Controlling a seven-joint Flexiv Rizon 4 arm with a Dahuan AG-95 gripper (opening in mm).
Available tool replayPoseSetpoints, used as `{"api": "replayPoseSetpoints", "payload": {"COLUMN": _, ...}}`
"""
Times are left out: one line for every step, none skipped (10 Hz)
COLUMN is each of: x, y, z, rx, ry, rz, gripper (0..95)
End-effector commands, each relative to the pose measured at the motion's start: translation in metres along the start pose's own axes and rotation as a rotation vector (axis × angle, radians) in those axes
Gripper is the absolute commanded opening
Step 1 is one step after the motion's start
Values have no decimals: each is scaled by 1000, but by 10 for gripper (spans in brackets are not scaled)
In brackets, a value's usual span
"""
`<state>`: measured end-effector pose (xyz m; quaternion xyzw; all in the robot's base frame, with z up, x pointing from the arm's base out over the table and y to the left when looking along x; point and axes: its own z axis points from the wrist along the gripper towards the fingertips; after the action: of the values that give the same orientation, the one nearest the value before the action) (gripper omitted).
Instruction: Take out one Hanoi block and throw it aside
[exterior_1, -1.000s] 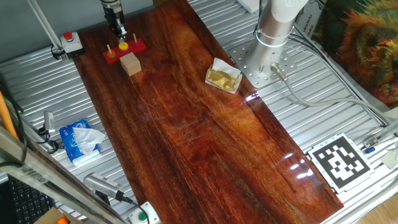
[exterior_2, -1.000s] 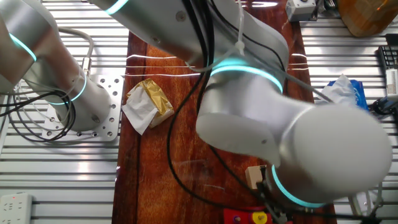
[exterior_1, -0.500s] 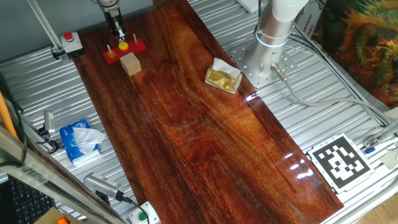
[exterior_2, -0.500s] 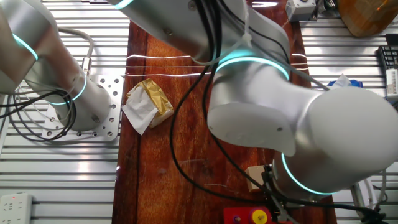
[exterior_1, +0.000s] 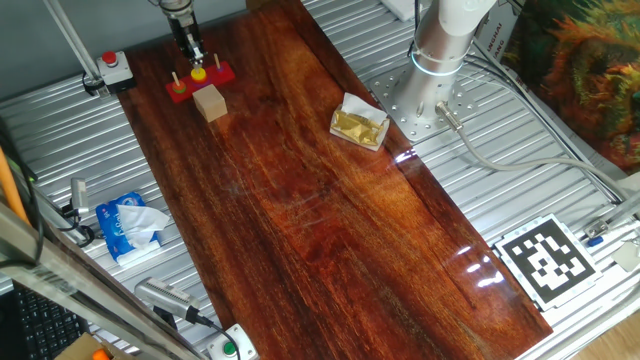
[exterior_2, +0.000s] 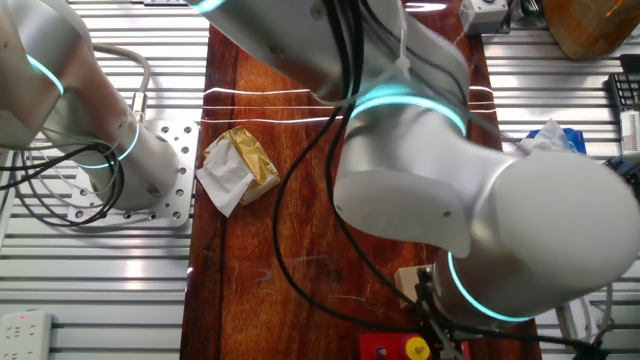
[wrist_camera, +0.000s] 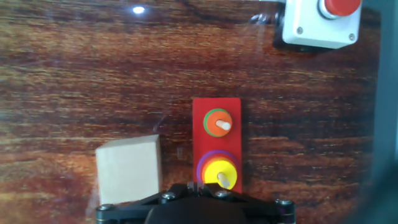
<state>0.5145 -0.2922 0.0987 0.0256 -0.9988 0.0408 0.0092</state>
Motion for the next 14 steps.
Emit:
{"api": "replayPoseSetpoints", "payload": {"x": 2, "y": 1, "z": -3, "rx": -2, "ry": 2, "rz": -1, "gripper": 0}}
{"api": "replayPoseSetpoints", "payload": {"x": 2, "y": 0, "z": -3, "rx": -3, "ry": 2, "rz": 0, "gripper": 0}}
{"api": "replayPoseSetpoints", "payload": {"x": 3, "y": 0, "z": -2, "rx": -3, "ry": 2, "rz": -1, "gripper": 0}}
{"api": "replayPoseSetpoints", "payload": {"x": 4, "y": -3, "z": -2, "rx": -6, "ry": 2, "rz": -9, "gripper": 0}}
{"api": "replayPoseSetpoints", "payload": {"x": 4, "y": -6, "z": -2, "rx": -7, "ry": 2, "rz": -17, "gripper": 0}}
{"api": "replayPoseSetpoints", "payload": {"x": 3, "y": -14, "z": -2, "rx": -10, "ry": 2, "rz": -23, "gripper": 0}}
{"api": "replayPoseSetpoints", "payload": {"x": 1, "y": -21, "z": -3, "rx": -12, "ry": 3, "rz": -25, "gripper": 0}}
{"api": "replayPoseSetpoints", "payload": {"x": 0, "y": -29, "z": -3, "rx": -18, "ry": 2, "rz": -31, "gripper": 0}}
{"api": "replayPoseSetpoints", "payload": {"x": -1, "y": -34, "z": -3, "rx": -27, "ry": 2, "rz": -34, "gripper": 0}}
{"api": "replayPoseSetpoints", "payload": {"x": -2, "y": -42, "z": -3, "rx": -34, "ry": 1, "rz": -49, "gripper": 190}}
{"api": "replayPoseSetpoints", "payload": {"x": -2, "y": -42, "z": -3, "rx": -51, "ry": 0, "rz": -41, "gripper": 380}}
{"api": "replayPoseSetpoints", "payload": {"x": -2, "y": -42, "z": -3, "rx": -64, "ry": 0, "rz": -35, "gripper": 380}}
{"api": "replayPoseSetpoints", "payload": {"x": -2, "y": -42, "z": -2, "rx": -83, "ry": -1, "rz": -28, "gripper": 380}}
{"api": "replayPoseSetpoints", "payload": {"x": -2, "y": -41, "z": 1, "rx": -87, "ry": -2, "rz": -27, "gripper": 380}}
